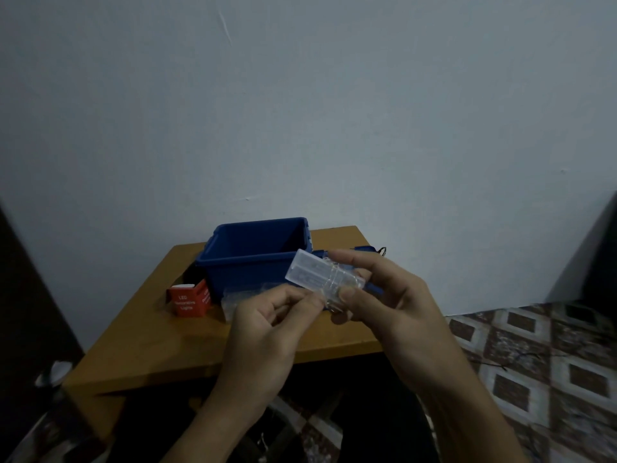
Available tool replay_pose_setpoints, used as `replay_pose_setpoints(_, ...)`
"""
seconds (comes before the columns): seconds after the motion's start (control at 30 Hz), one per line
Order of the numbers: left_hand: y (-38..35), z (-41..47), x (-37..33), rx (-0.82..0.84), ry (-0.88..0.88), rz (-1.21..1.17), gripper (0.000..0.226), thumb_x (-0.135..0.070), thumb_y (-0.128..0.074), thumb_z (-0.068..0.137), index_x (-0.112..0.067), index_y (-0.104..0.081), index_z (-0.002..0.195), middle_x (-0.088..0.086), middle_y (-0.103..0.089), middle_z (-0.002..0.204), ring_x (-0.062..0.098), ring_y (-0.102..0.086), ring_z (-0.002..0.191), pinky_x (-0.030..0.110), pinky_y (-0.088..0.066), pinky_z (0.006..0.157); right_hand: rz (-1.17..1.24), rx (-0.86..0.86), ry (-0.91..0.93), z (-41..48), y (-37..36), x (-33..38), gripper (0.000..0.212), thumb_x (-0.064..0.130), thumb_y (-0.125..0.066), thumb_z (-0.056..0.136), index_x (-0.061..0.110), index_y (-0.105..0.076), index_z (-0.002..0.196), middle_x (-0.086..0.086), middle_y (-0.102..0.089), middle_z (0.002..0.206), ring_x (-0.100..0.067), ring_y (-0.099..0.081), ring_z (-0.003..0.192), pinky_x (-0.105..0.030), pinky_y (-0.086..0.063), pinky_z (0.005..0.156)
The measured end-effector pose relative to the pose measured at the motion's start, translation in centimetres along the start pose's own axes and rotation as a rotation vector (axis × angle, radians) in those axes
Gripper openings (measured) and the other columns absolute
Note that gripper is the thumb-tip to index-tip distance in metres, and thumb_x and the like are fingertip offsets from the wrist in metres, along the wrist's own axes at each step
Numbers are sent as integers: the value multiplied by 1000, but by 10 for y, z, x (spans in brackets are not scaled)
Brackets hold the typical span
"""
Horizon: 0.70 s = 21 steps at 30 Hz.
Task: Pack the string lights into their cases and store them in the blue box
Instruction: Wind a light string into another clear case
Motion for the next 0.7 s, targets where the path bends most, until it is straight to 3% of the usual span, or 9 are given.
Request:
replay_pose_setpoints(0.2, 0, 0, -3, -3, 29, -28, 29, -29, -61, 83, -5, -74, 91, -17, -54, 47, -5, -50, 42, 6, -36, 44, -11, 19, -10, 0, 0, -1, 30, 3, -61, 97, 23, -74, 115, -7, -72, 102, -29, -68, 86, -36, -58, 74)
replay_pose_setpoints(0.4, 1, 1, -3, -32, 33, 32, 17, -18, -64, 90, -5, -74, 85, -17, -54, 44, -6, -50, 40, 5, -35, 42, -22, 6, -61, -1, 1, -3, 28, 4, -63, 95, 20, -73, 115, -10, -71, 103, -27, -67, 83, -35, -57, 75)
replay_pose_setpoints(0.7, 2, 0, -7, -38, 34, 93, 18, -20, -65, 90, -6, -76, 87, -17, -57, 47, -6, -51, 42, 5, -35, 43, -7, -14, -56, -1, 1, -3, 29, 3, -62, 96, 19, -74, 117, -12, -72, 104, -26, -66, 83, -33, -57, 73)
Point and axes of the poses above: each hand's wrist, its own z-axis towards the middle knuckle, its own y-axis out of the back of the hand, x = y × z, the point moved 3 cm from there along z, towards the middle knuckle
